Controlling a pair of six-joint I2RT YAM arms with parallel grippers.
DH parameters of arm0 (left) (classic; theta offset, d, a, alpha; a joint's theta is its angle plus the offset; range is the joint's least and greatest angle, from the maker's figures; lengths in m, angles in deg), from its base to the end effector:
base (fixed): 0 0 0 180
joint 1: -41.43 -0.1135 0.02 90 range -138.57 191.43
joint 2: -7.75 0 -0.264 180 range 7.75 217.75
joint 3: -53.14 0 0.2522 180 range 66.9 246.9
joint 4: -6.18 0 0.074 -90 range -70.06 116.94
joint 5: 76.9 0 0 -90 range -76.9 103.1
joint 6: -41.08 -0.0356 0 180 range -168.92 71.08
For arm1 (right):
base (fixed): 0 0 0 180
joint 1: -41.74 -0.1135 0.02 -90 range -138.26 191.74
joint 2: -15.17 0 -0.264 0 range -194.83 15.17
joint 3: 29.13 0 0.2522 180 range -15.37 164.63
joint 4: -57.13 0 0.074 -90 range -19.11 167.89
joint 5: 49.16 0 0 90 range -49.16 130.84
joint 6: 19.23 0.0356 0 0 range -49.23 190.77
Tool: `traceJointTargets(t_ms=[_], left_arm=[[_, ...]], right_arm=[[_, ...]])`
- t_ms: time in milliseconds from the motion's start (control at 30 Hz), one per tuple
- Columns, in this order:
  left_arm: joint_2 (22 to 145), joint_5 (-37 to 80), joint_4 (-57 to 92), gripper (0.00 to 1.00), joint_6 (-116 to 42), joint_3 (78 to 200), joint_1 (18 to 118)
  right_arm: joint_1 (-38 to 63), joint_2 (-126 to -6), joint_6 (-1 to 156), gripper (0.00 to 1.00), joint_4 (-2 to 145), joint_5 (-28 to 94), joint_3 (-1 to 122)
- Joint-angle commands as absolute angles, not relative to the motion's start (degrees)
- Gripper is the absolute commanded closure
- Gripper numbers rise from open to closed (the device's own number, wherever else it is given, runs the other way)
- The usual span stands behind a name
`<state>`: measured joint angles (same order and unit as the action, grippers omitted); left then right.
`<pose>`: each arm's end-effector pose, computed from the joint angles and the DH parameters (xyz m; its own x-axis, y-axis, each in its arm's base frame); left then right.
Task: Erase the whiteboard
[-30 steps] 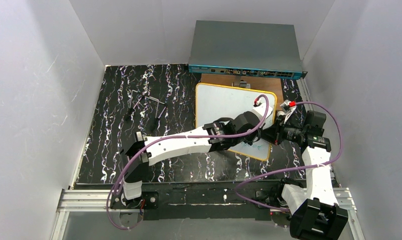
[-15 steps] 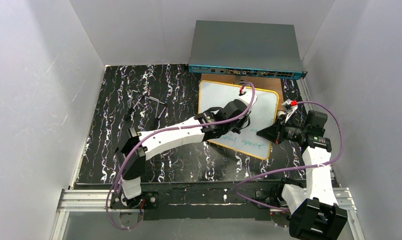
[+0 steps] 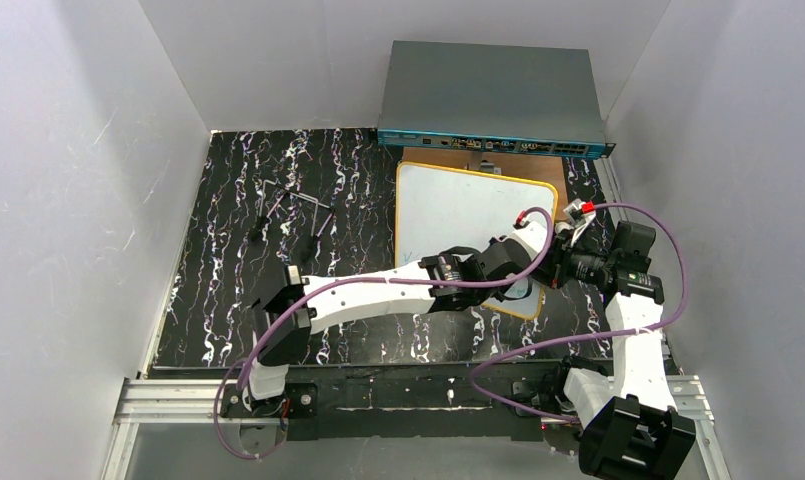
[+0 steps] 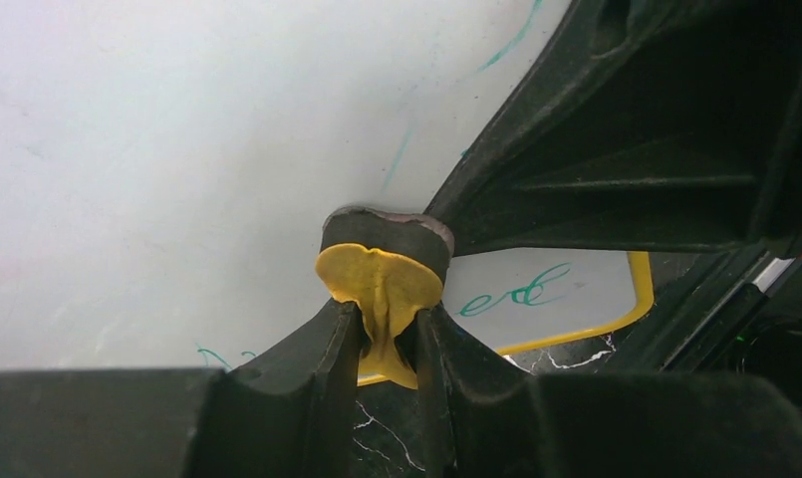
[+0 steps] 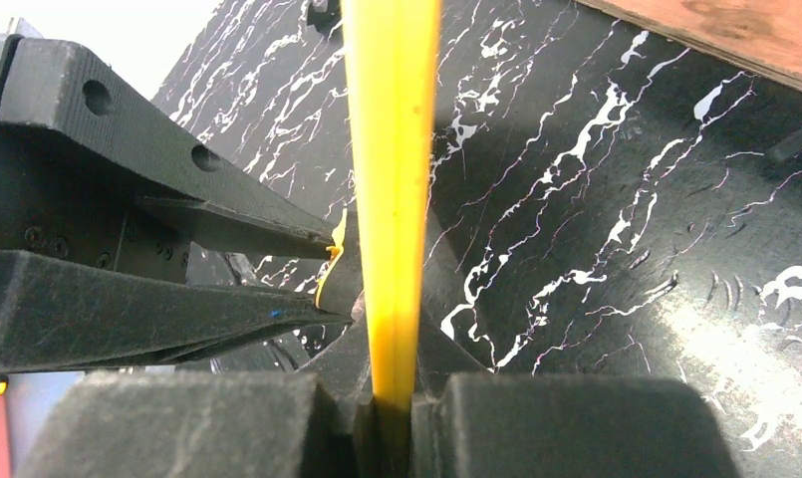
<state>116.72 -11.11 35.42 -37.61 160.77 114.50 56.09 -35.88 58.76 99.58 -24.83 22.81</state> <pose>0.1449 -0.4259 0.3031 -0.2962 0.3589 -0.8851 0.7257 0.6871 0.0357 0.1752 -0.0113 0.2639 -0.5124 0.0426 -0.8577 -0.6799 0.5899 0.4356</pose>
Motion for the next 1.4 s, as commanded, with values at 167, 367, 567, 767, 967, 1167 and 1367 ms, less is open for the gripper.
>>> traceJointTargets(t_ms=[167, 367, 567, 767, 967, 1167, 1367], left_arm=[[110.11, -14.2, 36.75, 1.0, -35.05, 151.48, 106.06], [111.29, -11.7, 36.56, 1.0, -34.7, 153.69, 106.9], [115.15, -11.43, 37.68, 1.0, -36.25, 161.18, 112.14], [114.04, -9.2, 36.3, 1.0, -31.78, 155.65, 109.3], [103.41, -9.89, 31.47, 1.0, -27.49, 139.75, 101.66], [93.86, -3.95, 26.66, 1.0, -29.28, 132.94, 99.14], [84.66, -0.47, 30.95, 1.0, -23.9, 123.9, 96.59]], right_arm=[[55.42, -34.3, 58.09, 0.99, 97.11, -33.78, 25.89], [55.45, -34.3, 58.11, 0.99, 97.09, -33.84, 25.77], [55.48, -34.31, 58.11, 0.99, 97.08, -33.62, 25.81], [55.62, -34.22, 58.11, 0.99, 97.17, -33.67, 25.85], [55.71, -34.16, 58.09, 0.99, 97.17, -33.87, 25.83], [55.71, -34.44, 58.07, 0.99, 97.25, -33.47, 25.77], [55.79, -33.92, 55.78, 0.99, 99.34, -31.4, 26.52]])
